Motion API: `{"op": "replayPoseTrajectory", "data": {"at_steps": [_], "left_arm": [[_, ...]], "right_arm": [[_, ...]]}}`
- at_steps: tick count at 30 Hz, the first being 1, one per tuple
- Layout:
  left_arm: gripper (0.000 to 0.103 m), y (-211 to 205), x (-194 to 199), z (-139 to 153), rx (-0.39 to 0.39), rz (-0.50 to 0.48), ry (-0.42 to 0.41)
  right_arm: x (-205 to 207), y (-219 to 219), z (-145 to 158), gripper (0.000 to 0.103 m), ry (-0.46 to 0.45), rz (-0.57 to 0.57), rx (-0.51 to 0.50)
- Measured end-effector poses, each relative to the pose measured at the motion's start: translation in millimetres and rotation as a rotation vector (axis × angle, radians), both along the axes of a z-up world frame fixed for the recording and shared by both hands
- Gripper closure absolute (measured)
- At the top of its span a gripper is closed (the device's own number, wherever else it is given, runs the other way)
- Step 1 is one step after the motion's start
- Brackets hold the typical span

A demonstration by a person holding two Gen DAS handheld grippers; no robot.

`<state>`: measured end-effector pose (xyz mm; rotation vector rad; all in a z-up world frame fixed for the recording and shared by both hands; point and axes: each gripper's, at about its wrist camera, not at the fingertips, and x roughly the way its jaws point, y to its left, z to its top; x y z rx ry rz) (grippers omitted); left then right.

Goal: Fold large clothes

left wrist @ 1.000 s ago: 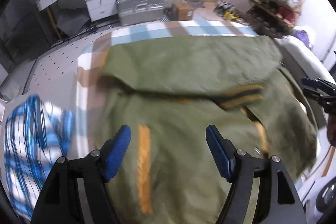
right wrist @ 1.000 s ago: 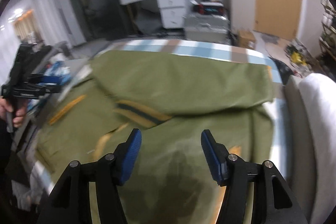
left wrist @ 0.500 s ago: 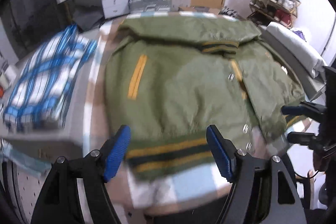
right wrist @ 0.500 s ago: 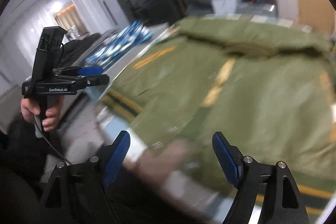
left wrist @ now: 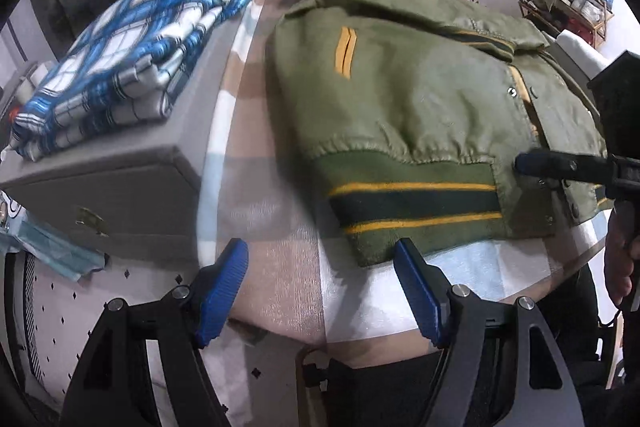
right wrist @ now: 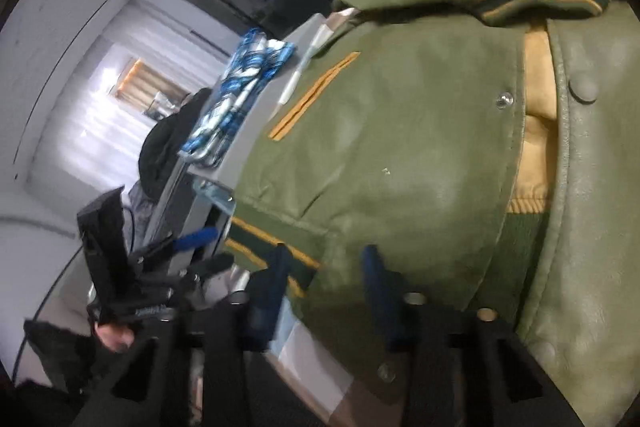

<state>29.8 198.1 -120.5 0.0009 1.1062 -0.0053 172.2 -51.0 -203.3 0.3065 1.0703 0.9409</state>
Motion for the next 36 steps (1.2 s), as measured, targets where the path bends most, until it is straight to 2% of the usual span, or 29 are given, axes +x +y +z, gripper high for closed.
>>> {"op": "replayPoseTrajectory", "data": {"at_steps": [4,6,8,10,12,15,18,20,22,25,29,31,34,36], "left_arm": [[0.032,-7.8,-3.6,-5.2,0.021,-0.036,0.001],[0.032,-12.9,-2.3,-10.5,0.055,-0.060,0.002],[0.032,-13.2,-0.1,-14.9,0.068,-0.059,0.006],[0.032,-13.0,0.5,-14.8,0.052,-0.059,-0.008],[0.032,-15.4,1.5,-13.0,0.046,-0.072,-0.019],[0.032,-20.7,1.0,-9.6,0.081,-0.087,-0.037],[0.032,-24.8,0.7,-6.9,0.106,-0.094,-0.049],[0.032,-26.0,5.6,-7.7,0.116,-0.092,-0.046],[0.032,-26.3,6.9,-7.4,0.117,-0.087,-0.041],[0.032,-25.9,9.8,-7.5,0.118,-0.081,-0.032],[0.032,-28.9,10.2,-6.5,0.139,-0.083,-0.033],[0.032,-29.8,9.9,-6.6,0.144,-0.082,-0.037],[0.032,-28.3,11.3,-6.8,0.131,-0.072,-0.034],[0.032,-25.7,12.1,-7.0,0.113,-0.067,-0.029]], "right_arm": [[-10.4,-12.1,12.7,0.067,-0.078,-0.025,0.031],[-20.3,-27.4,19.6,0.057,-0.104,-0.051,0.061],[-35.9,-45.8,27.8,0.054,-0.159,-0.098,0.071],[-47.9,-56.8,35.8,0.042,-0.235,-0.155,0.053],[-62.0,-76.2,45.5,0.019,-0.327,-0.255,0.003],[-69.2,-106.3,53.6,0.008,-0.417,-0.405,-0.098],[-65.9,-139.7,53.6,0.003,-0.416,-0.512,-0.161],[-60.1,-162.9,49.2,0.000,-0.394,-0.601,-0.246],[-52.9,-185.5,47.2,0.000,-0.343,-0.653,-0.314],[-49.2,-218.8,44.8,0.000,-0.280,-0.731,-0.353],[-50.1,-236.9,41.6,0.000,-0.279,-0.766,-0.451],[-53.7,-242.7,38.1,0.000,-0.334,-0.750,-0.456],[-59.4,-256.6,33.6,0.000,-0.348,-0.736,-0.470],[-56.0,-252.8,29.5,0.000,-0.335,-0.712,-0.518]]}}
